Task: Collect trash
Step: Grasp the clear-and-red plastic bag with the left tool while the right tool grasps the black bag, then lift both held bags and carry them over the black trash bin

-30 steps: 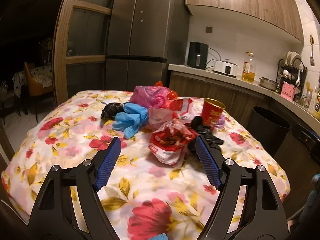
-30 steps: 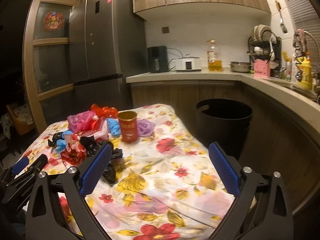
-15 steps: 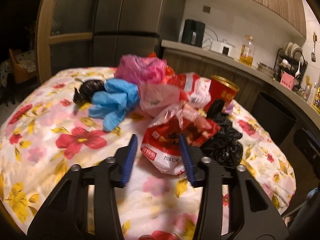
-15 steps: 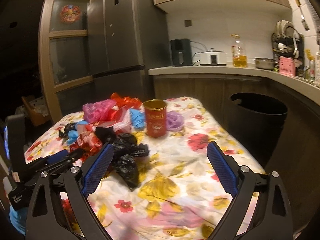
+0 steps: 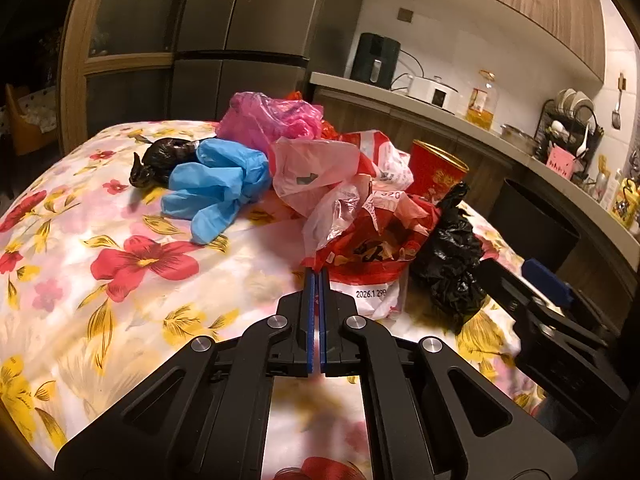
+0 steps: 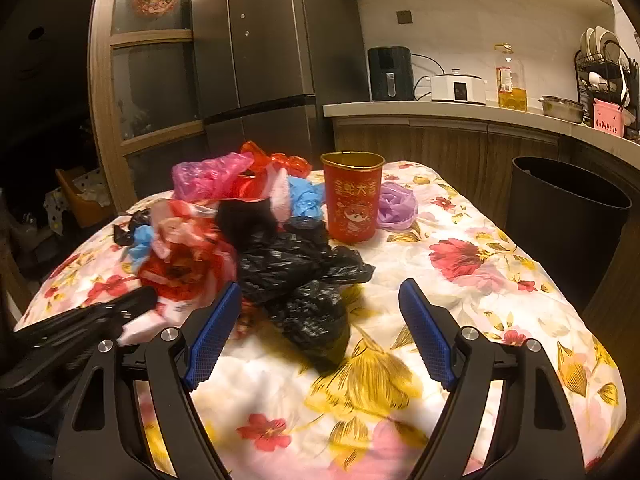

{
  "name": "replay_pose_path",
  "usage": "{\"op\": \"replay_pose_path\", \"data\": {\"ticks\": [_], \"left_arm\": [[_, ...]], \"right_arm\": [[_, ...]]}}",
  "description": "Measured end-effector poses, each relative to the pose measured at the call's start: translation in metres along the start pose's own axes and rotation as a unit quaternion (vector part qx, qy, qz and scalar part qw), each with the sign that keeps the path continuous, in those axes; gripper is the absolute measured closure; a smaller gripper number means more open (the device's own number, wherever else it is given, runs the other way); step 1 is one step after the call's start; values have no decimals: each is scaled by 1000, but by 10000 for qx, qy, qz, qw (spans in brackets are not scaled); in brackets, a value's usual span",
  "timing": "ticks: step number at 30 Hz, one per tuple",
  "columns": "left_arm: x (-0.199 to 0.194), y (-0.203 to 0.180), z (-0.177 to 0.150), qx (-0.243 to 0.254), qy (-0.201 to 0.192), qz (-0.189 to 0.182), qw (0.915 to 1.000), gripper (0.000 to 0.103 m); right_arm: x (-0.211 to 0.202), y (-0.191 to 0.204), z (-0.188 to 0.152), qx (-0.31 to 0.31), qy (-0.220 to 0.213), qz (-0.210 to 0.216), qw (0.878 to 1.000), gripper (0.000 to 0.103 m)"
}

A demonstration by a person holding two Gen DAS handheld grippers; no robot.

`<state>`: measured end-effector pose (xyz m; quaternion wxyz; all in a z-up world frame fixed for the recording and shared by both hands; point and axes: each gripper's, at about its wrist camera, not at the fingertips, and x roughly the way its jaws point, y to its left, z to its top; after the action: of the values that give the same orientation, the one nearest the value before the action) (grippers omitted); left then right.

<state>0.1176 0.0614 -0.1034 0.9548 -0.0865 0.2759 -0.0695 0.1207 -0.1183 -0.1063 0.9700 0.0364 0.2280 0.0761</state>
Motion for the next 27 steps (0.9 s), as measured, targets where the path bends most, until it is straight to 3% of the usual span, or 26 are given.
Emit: {"op": "replay_pose_path", "data": {"ticks": [4, 7, 9, 10, 13, 14, 15, 18, 24, 27], "left_arm": [[-5, 2, 3, -26, -120, 14, 9999, 98], [-3, 1, 6, 2, -133, -1, 9999, 75], [-1, 1, 6, -2, -130, -66, 9999, 51], [1, -1, 7, 28, -138, -130, 9998, 50], [11, -5, 9, 126, 10, -248, 9996, 50], [15, -5, 10, 134, 67, -318, 9994, 57], [20, -6, 10, 153, 160, -391, 9990, 70], [26, -8, 9, 226, 240, -471, 9983, 84], [25, -17, 4, 458, 234, -382, 9979, 98], [18, -18, 1, 423, 201, -353, 9983, 99]], "right_arm": [[8, -5, -1, 51, 102, 69, 9999, 24], [15, -5, -1, 44, 154, 131, 9998, 24], [19, -4, -2, 40, 188, 176, 9997, 24], [21, -4, -2, 30, 199, 191, 9996, 25], [29, -4, -3, 19, 295, 252, 9992, 31], [31, -4, -3, 24, 326, 282, 9991, 34], [33, -4, -3, 28, 353, 313, 9989, 38], [38, -4, -4, 23, 450, 432, 9981, 53], [40, 2, -5, -85, 522, 668, 9964, 87], [31, 1, -3, -138, 437, 724, 9963, 95]]}}
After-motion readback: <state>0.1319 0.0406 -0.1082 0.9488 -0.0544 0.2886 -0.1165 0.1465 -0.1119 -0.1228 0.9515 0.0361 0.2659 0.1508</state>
